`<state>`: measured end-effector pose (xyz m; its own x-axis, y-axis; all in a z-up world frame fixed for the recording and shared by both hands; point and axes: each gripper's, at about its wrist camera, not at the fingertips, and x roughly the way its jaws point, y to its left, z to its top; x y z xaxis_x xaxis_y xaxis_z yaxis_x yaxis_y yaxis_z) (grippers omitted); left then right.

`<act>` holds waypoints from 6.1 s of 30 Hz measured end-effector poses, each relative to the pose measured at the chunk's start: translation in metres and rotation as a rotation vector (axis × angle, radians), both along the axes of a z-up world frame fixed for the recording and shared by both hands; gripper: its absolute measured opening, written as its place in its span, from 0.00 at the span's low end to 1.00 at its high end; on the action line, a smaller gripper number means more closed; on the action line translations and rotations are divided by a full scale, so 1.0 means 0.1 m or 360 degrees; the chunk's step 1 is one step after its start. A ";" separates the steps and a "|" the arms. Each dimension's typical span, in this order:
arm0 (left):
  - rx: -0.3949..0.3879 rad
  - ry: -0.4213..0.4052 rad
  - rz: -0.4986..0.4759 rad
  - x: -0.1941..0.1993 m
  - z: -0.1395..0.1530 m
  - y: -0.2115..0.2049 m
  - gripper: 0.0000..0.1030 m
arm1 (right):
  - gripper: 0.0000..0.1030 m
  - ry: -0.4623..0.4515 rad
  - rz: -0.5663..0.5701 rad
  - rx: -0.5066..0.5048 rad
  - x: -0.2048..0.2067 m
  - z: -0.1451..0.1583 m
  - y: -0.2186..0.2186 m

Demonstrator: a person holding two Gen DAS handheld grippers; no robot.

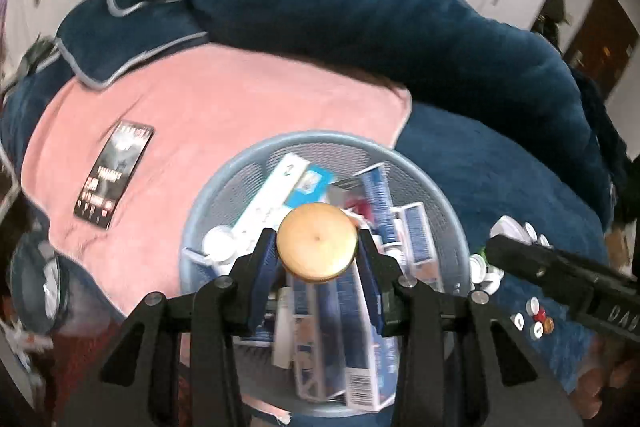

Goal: Organize objects
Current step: 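Carry both caps over the mesh basket and open both grippers to drop them, then move both open grippers back over the scattered caps, then grasp the brown cap with the right gripper while the left grasps a printed white cap, then carry both caps over the mesh basket and open both grippers, then move both open grippers back over the scattered caps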

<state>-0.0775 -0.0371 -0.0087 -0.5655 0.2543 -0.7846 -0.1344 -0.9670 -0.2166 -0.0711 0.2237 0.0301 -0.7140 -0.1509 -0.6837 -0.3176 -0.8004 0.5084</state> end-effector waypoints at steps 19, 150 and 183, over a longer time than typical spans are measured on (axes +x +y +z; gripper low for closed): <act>-0.0141 -0.0002 0.0020 0.15 0.00 0.18 0.99 | 1.00 -0.0155 -0.0279 -0.0069 0.37 -0.34 0.43; -0.0019 0.0079 -0.0186 0.10 0.22 0.40 0.30 | 0.31 -0.0089 -0.0157 0.0023 0.31 -0.06 0.35; -0.0199 0.0037 -0.0096 0.16 0.09 0.70 0.99 | 1.00 -0.0207 -0.0377 -0.0092 0.67 -0.32 0.64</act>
